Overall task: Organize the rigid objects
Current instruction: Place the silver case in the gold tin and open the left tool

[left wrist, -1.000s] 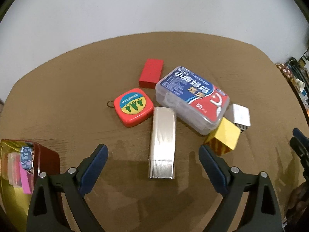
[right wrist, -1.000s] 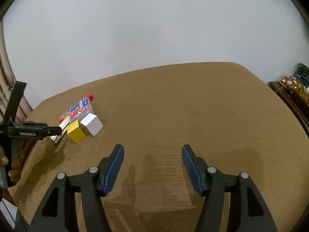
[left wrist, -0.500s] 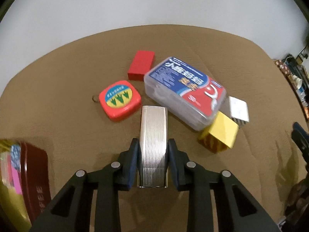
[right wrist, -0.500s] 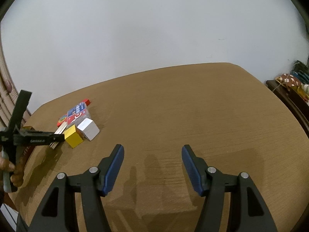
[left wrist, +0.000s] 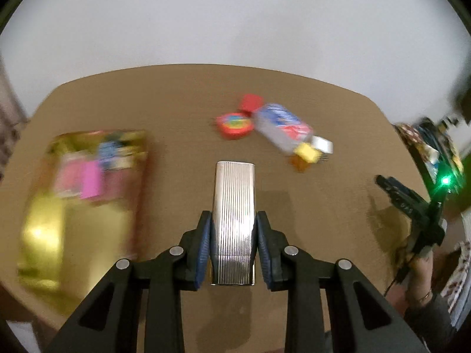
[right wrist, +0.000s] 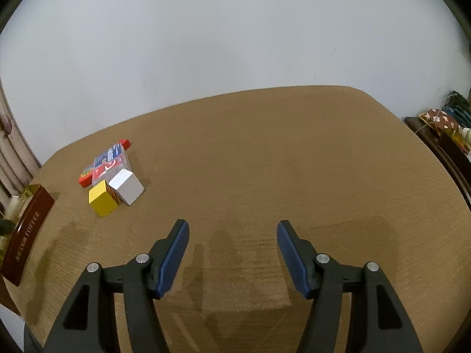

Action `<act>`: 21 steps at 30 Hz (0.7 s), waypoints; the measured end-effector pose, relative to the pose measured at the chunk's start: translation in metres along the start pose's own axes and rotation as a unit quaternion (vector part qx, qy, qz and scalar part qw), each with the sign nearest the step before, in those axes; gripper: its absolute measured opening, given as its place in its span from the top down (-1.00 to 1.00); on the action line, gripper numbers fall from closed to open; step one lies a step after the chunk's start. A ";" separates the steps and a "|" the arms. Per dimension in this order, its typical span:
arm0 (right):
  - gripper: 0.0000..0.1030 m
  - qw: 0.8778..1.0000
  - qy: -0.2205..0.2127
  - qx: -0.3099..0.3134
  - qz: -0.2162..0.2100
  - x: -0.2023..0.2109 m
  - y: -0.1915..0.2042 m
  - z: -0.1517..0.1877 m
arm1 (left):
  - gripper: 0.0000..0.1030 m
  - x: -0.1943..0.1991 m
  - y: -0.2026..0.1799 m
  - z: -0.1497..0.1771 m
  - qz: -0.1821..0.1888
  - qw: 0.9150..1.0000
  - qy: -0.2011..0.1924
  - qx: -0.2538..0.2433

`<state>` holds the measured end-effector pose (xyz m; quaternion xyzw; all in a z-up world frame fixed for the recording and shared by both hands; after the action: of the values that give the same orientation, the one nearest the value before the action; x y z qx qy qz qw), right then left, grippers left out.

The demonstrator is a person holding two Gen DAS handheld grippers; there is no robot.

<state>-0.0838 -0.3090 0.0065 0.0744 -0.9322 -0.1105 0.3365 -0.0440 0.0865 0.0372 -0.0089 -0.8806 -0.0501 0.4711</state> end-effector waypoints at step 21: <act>-0.24 0.999 0.037 -0.004 0.014 -0.017 0.000 0.001 | 0.49 -0.079 0.175 0.015 -0.154 0.985 0.076 -0.001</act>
<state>-0.0720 -0.3057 -0.0048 0.0639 -0.9198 -0.1061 0.3722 -0.0021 0.2641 -0.0226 0.1302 -0.8332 -0.1234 0.5231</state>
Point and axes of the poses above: each gripper's, at about its wrist camera, not at the fingertips, and x roughly against the way its jaws point, y to its left, z to its underside, the point moved 2 cm from there along -x, roughly the way its jaws point, and after that the axes turned 14 degrees about -z, right-handed, at the moved point
